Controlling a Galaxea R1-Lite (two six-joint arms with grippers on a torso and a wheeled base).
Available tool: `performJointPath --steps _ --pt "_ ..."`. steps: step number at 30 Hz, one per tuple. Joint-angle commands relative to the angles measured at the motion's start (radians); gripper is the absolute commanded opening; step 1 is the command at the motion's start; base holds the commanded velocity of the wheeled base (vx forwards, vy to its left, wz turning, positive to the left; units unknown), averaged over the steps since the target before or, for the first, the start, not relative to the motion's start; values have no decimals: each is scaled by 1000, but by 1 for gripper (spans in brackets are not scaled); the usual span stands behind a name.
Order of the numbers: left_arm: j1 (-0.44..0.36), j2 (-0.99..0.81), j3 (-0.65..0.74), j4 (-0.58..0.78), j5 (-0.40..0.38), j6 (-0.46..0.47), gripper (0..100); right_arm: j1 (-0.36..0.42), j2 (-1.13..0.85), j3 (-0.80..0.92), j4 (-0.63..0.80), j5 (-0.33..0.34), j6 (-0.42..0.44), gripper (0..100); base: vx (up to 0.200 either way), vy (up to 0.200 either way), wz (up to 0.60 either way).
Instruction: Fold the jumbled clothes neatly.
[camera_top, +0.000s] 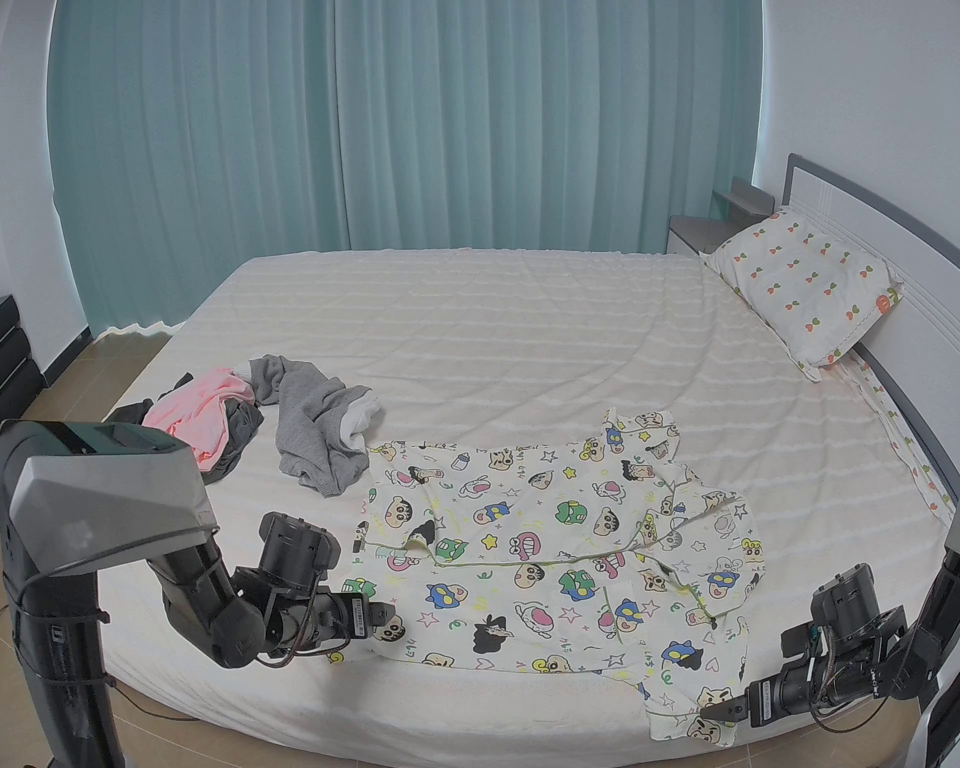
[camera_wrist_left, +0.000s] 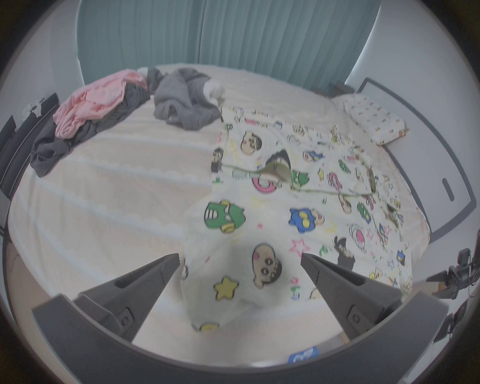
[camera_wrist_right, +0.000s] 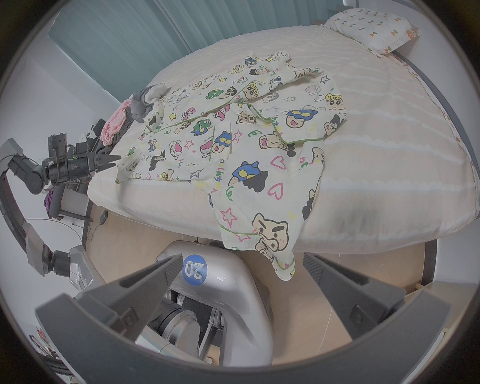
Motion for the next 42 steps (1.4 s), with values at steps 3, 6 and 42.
performJointPath --steps 3,6,42 --pt "-29 125 65 -86 49 -8 100 1 2 15 1 1 0 100 0 0 0" --pt "-40 122 86 -88 49 -7 0 1 2 15 1 1 0 100 0 0 0" --pt "-7 18 96 35 -17 52 0 -97 197 18 -102 30 -19 100 0 0 0"
